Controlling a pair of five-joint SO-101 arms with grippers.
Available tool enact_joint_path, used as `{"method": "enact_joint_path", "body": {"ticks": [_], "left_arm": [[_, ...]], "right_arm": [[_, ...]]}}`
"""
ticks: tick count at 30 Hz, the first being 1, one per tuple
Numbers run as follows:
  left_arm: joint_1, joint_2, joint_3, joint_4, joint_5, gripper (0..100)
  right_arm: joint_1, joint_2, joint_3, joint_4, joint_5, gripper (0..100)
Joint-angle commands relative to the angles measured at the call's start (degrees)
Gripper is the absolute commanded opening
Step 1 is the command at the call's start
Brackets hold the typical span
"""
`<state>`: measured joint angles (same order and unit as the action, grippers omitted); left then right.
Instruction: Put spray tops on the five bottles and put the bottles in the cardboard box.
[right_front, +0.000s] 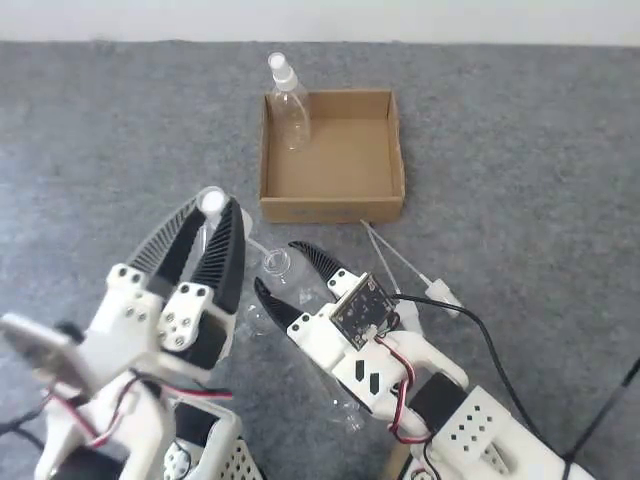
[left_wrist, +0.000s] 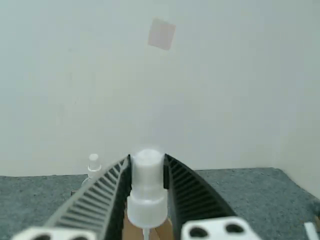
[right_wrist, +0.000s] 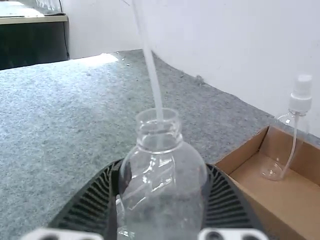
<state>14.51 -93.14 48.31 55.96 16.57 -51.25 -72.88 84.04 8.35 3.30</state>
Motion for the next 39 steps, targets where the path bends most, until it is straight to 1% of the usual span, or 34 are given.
{"method": "enact_joint_path", "body": {"ticks": [1, 13, 26, 31, 33, 39], "left_arm": [[0.00, -2.46, 3.56, -2.99, -0.53, 1], [0.00, -7.91, 10.86, -3.08, -0.70, 1], [0.18, -8.09, 17.89, -2.90, -0.79, 1], [0.18, -8.09, 18.42, -2.64, -0.88, 1], [0.18, -8.09, 18.51, -1.85, -2.02, 2], [5.01, -8.09, 18.51, 0.18, -5.10, 2]], "right_arm": [[-0.31, -1.45, -0.97, -0.84, 0.79, 8.4], [-0.31, -1.36, -0.97, -0.84, 0.88, 8.0], [-0.22, -1.27, -0.88, -0.84, 0.88, 8.0], [-0.22, -1.27, -0.18, -0.84, 0.88, 8.0], [0.22, -1.27, -0.18, -0.92, 0.88, 8.0], [2.24, -1.80, -0.18, -0.92, 0.79, 8.0]]}}
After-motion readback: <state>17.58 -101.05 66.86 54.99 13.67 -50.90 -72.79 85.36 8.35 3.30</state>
